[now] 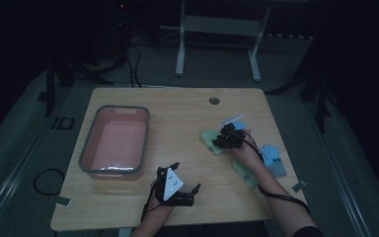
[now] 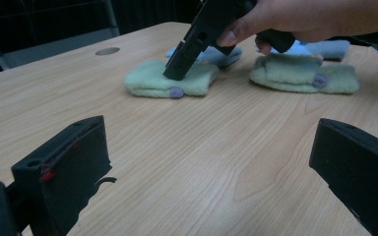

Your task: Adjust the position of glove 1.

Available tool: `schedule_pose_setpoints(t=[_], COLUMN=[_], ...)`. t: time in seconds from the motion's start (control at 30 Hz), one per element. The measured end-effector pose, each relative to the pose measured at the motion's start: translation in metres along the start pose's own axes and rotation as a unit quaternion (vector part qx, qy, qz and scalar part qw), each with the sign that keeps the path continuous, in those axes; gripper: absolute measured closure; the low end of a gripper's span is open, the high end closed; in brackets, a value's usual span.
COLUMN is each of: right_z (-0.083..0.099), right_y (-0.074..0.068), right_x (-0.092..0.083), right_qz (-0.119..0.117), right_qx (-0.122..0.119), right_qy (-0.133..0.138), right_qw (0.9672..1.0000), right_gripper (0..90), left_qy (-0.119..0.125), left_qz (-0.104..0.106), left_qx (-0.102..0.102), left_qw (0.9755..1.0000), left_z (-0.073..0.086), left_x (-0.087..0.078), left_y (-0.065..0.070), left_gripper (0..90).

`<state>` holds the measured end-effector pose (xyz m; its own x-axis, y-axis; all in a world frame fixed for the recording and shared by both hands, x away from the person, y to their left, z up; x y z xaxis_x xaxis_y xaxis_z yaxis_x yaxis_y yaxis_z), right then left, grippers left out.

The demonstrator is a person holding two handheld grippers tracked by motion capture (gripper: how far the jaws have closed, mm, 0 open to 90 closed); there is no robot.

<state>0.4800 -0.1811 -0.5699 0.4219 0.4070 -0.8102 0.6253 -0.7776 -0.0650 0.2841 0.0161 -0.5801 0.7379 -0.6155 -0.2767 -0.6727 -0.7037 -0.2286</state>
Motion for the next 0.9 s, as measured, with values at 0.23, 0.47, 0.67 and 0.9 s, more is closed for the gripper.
schedule_pose_setpoints(t=[0.23, 0.47, 0.67, 0.9], right_z=[0.001, -0.001, 0.003, 0.012], right_y=[-0.001, -0.011, -0.028, -0.055], right_x=[0.001, -0.008, -0.029, -0.079], right_qz=[-0.003, 0.015, 0.005, 0.015], right_qx=[0.006, 0.031, 0.038, 0.077], right_qy=[0.002, 0.013, 0.02, 0.06], right_qw=[1.0, 0.9993, 0.9991, 0.9951], right_gripper=[77.1, 85.8, 86.1, 86.3], left_qy=[-0.001, 0.008, 0.008, 0.008], left_qz=[-0.001, -0.01, -0.012, -0.017], left_qx=[-0.003, -0.016, -0.012, -0.008], left_qw=[1.0, 0.9998, 0.9998, 0.9998], left_z=[0.0, 0.001, 0.0, 0.0], left_x=[0.0, -0.002, -0.002, -0.002], left_y=[0.0, -0.003, -0.002, -0.001], left_gripper=[2.0, 1.9, 2.0, 1.9])
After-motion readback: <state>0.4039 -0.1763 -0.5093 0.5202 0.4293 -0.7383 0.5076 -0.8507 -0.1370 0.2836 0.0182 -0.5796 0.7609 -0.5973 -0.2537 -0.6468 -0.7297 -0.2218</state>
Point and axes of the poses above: each handheld gripper's, and its own axes: x roughly forward along the jaws, z roughly out of its underside, y roughly to its right, the point moved 4 cm from there along x, roughly forward along the jaws, and after that the axes turned 9 degrees about x, right-handed, at the moved point
